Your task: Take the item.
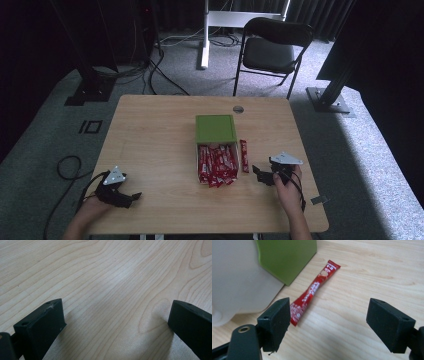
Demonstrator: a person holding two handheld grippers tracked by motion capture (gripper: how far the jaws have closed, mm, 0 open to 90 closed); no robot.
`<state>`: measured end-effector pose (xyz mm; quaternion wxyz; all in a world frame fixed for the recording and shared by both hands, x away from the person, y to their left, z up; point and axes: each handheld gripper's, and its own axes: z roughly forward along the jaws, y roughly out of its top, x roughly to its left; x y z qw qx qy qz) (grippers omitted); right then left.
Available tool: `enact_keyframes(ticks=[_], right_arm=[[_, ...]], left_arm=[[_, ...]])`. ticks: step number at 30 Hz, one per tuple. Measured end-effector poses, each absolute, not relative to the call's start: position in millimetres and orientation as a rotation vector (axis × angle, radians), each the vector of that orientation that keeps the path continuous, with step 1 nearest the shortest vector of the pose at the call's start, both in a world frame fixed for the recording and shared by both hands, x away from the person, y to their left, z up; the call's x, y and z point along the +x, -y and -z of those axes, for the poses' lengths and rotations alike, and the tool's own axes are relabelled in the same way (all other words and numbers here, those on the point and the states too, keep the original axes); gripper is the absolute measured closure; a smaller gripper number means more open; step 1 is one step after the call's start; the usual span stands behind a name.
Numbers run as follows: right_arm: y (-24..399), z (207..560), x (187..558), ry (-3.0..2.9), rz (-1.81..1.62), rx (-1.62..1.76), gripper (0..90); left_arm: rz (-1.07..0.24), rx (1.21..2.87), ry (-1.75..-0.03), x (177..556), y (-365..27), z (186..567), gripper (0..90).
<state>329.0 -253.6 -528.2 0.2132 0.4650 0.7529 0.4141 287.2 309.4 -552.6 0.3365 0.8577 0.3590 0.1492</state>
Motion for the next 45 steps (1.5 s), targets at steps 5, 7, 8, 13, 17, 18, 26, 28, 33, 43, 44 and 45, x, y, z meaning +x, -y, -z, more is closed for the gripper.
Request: enact_keyframes(ticks=[5,7,8,13,17,18,26,28,33,43,44,45], right_arm=[[267.0,532.0,323.4,-2.128,-1.161,1.259,18.6],[270.1,533.4,320.9,-2.162,-1.163,1.221,18.2],[271.4,534.3,319.6,-2.176,-1.170,1.203,18.2],[274.9,540.1,313.3,-2.273,-1.185,1.131,16.8],[276.5,543.8,308.5,-2.336,-1.209,1.071,16.7],[276.7,544.4,307.3,-2.355,-1.208,1.042,16.6],[279.6,549.4,298.5,-2.471,-1.214,0.899,13.4],[280.8,549.9,296.4,-2.501,-1.189,0.864,12.9],[284.7,552.6,292.7,-2.555,-1.202,0.815,12.6],[286.7,558.2,290.8,-2.575,-1.139,0.807,12.7],[286.5,558.4,290.3,-2.569,-1.106,0.791,12.4],[286.5,558.5,290.1,-2.570,-1.107,0.787,12.4]], left_arm=[[-0.389,2.235,-0.937,287.1,-309.4,552.7,1.5],[-0.388,2.235,-0.938,287.1,-309.4,552.7,1.6],[-0.389,2.235,-0.937,287.1,-309.4,552.7,1.6],[-0.389,2.235,-0.937,287.1,-309.4,552.7,1.5],[-0.389,2.234,-0.938,287.1,-309.4,552.7,1.6],[-0.389,2.234,-0.937,287.1,-309.3,552.7,1.6],[-0.389,2.234,-0.938,287.1,-309.3,552.7,1.6],[-0.391,2.237,-0.935,287.2,-309.5,552.6,1.6],[-0.391,2.238,-0.934,287.3,-309.6,552.6,1.6],[-0.390,2.239,-0.934,287.2,-309.6,552.5,1.6],[-0.391,2.239,-0.935,287.2,-309.6,552.5,1.6],[-0.390,2.239,-0.935,287.2,-309.6,552.5,1.6]])
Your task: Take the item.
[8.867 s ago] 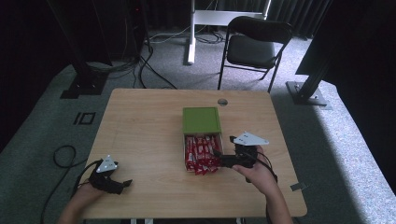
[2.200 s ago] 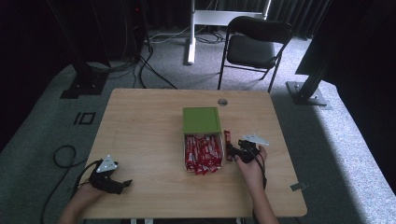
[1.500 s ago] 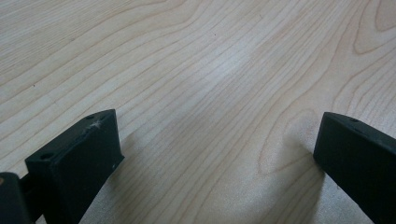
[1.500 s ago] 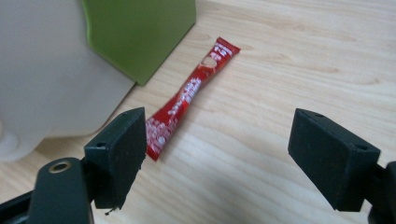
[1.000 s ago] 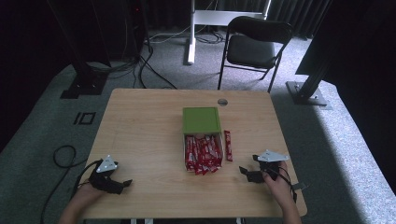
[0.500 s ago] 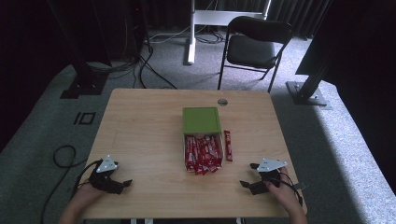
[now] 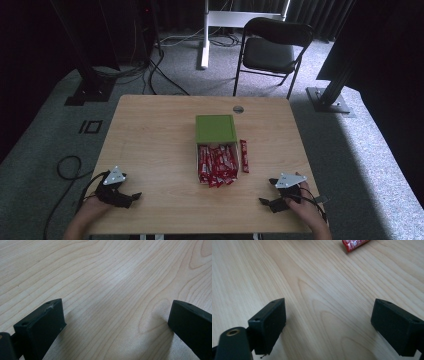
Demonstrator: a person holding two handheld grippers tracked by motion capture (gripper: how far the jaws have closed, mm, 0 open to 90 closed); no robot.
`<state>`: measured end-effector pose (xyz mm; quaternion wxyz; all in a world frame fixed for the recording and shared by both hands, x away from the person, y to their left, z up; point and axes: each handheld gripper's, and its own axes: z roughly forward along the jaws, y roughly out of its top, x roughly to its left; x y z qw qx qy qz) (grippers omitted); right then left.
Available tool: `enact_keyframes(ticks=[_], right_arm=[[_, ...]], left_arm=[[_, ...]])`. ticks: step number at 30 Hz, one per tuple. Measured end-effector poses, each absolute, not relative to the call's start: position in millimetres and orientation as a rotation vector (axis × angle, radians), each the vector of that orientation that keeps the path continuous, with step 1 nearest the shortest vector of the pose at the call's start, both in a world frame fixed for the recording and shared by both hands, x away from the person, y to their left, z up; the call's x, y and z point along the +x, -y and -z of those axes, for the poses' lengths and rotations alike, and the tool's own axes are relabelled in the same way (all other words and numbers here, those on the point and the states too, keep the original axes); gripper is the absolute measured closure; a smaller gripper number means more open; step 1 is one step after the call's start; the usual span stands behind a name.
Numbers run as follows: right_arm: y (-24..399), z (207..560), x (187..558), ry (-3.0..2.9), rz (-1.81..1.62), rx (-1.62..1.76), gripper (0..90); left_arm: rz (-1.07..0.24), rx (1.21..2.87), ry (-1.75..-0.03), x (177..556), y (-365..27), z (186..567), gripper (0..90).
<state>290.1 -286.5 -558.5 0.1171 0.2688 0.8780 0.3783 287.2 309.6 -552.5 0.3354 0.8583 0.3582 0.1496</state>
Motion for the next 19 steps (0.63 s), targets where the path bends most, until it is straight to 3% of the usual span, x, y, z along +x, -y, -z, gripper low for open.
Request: enact_keyframes(ticks=[19], right_arm=[[287.0,558.5,289.1,-2.569,-1.109,0.793,12.4]], left_arm=[[-0.390,2.239,-0.934,287.2,-309.6,552.5,1.6]])
